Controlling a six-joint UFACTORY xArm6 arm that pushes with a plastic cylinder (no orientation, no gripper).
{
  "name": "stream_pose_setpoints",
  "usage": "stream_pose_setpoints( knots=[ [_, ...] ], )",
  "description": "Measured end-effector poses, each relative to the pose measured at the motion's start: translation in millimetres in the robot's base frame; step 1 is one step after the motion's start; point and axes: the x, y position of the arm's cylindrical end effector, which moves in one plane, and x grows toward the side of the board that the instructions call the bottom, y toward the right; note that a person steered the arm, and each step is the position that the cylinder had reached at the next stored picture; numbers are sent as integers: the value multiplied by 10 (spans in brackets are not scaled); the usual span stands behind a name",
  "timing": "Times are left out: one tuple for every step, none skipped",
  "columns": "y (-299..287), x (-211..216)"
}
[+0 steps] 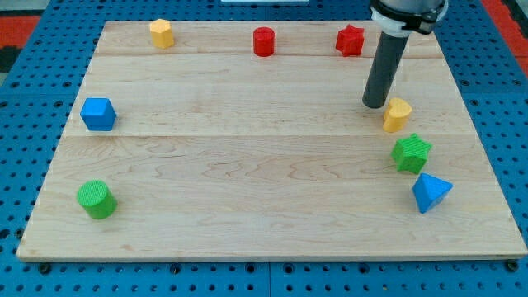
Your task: Place the heart above the green star
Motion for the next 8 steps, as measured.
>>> stream_pose_setpoints(
  knots=[
    [220,279],
    [344,478],
    [145,112],
    [739,-36],
    [1463,483],
    [1350,879],
    [848,973],
    [676,806]
  ],
)
